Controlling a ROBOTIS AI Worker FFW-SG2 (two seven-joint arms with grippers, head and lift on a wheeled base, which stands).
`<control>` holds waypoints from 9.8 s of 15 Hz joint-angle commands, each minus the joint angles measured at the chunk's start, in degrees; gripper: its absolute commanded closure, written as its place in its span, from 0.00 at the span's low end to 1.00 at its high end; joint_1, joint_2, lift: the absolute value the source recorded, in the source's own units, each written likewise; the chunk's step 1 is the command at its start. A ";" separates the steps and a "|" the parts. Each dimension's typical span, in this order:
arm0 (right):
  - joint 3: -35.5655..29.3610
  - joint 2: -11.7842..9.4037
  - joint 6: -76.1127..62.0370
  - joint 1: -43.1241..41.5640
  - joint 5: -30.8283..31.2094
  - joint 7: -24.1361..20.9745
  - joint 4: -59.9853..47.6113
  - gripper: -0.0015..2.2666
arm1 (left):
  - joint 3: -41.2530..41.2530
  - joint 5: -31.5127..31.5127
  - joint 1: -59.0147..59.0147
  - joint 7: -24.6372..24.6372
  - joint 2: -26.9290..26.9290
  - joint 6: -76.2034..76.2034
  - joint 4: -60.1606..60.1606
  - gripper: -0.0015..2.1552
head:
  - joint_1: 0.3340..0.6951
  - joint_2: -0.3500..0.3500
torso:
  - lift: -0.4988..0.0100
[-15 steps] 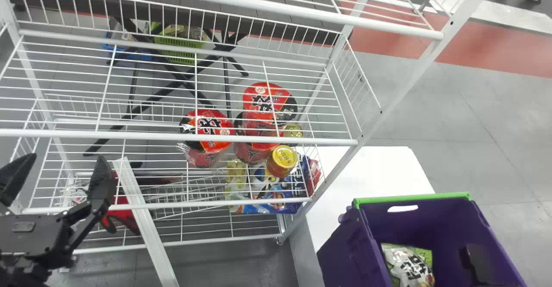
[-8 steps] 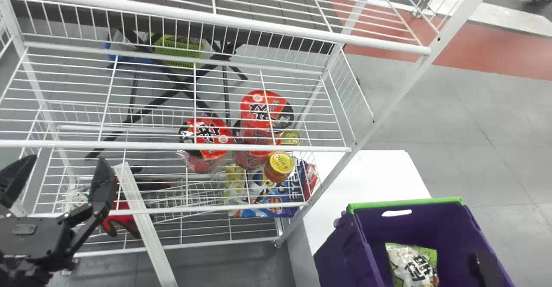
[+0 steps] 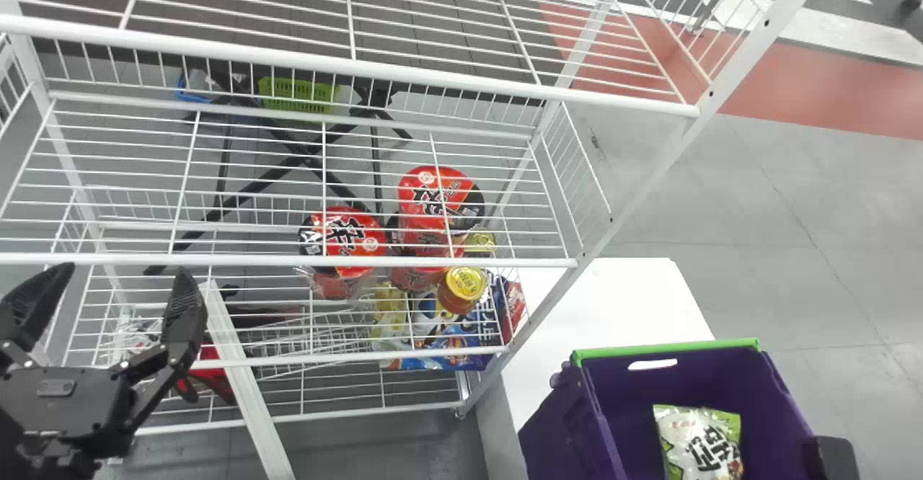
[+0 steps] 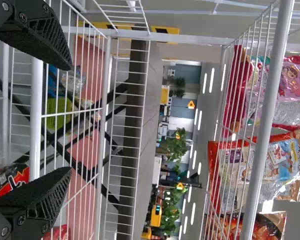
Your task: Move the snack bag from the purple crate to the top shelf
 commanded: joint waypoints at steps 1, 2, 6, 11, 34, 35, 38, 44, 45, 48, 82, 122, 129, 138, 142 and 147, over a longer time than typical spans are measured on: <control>-0.14 1.04 0.03 0.64 -0.26 0.21 -2.05 0.76 | -0.35 -0.46 -0.01 0.13 0.00 0.00 -0.18 0.05 | 1.00 0.00 | 0.40; -0.40 1.39 0.03 0.72 -0.34 0.48 -2.76 0.76 | -0.44 -0.55 0.08 0.22 0.00 0.18 -0.26 0.05 | 1.00 0.00 | 0.41; -0.22 2.53 0.03 1.78 -1.05 0.57 -5.66 0.76 | -0.71 -1.08 -0.01 0.83 0.00 0.35 -0.26 0.05 | 1.00 0.00 | 0.44; -0.40 3.50 0.38 2.48 -1.31 1.18 -8.73 0.76 | -0.88 -1.17 0.61 0.83 0.35 1.06 -1.85 0.05 | 1.00 0.00 | 0.48; -3.30 6.93 1.79 5.12 -2.19 5.14 -18.31 0.76 | -0.79 -2.22 2.02 1.01 0.62 2.29 -4.04 0.05 | 1.00 0.00 | 0.66; -3.48 7.10 1.79 5.21 -2.54 5.14 -18.58 0.76 | -0.79 -2.22 2.19 0.92 0.62 2.29 -4.04 0.05 | 1.00 0.00 | 0.67; -3.39 7.45 1.61 5.29 -2.81 5.14 -18.93 0.76 | -0.71 -2.22 2.46 1.01 0.62 2.29 -4.04 0.05 | 1.00 0.00 | 0.69; -3.39 7.45 1.44 5.29 -2.89 5.05 -18.93 0.76 | -0.71 -2.22 2.46 1.01 0.62 2.11 -4.04 0.05 | 1.00 0.00 | 0.74; -3.39 7.45 1.26 5.29 -2.89 5.05 -18.93 0.76 | -0.71 -2.22 2.46 0.92 0.62 2.11 -4.04 0.05 | 1.00 0.00 | 0.74; -3.30 7.45 1.09 5.29 -2.89 5.05 -18.93 0.76 | -0.71 -2.22 2.46 1.01 0.53 2.29 -4.04 0.05 | 1.00 0.00 | 0.77; -4.44 8.16 1.26 5.29 -4.83 6.28 -21.04 0.76 | -0.79 -2.22 2.54 0.92 0.62 2.29 -4.39 0.05 | 1.00 0.00 | 1.00; 50.49 8.21 30.44 -5.96 -5.53 -16.57 -57.60 0.76 | -1.41 -2.31 2.19 0.92 0.79 2.46 -2.81 0.05 | 1.00 0.28 | 0.98; 49.79 8.21 -1.73 -5.16 -13.97 -28.70 -44.42 0.76 | -1.23 -2.13 2.10 0.92 0.88 2.29 -2.64 0.05 | 1.00 0.37 | 0.98; 45.48 8.21 -35.12 -5.16 -17.75 -40.13 -24.99 0.76 | -1.06 -2.13 2.28 0.92 0.88 2.29 -2.55 0.05 | 1.00 0.34 | 0.98; 43.46 8.21 -41.45 -6.83 -19.77 -43.03 -17.87 0.76 | -1.23 -2.22 2.28 0.92 0.79 2.29 -2.37 0.05 | 1.00 0.29 | 0.98; 42.14 8.21 -46.73 -10.44 -21.26 -45.49 -9.35 0.76 | -1.15 -2.22 2.37 1.01 0.88 2.29 -2.11 0.05 | 1.00 0.25 | 0.98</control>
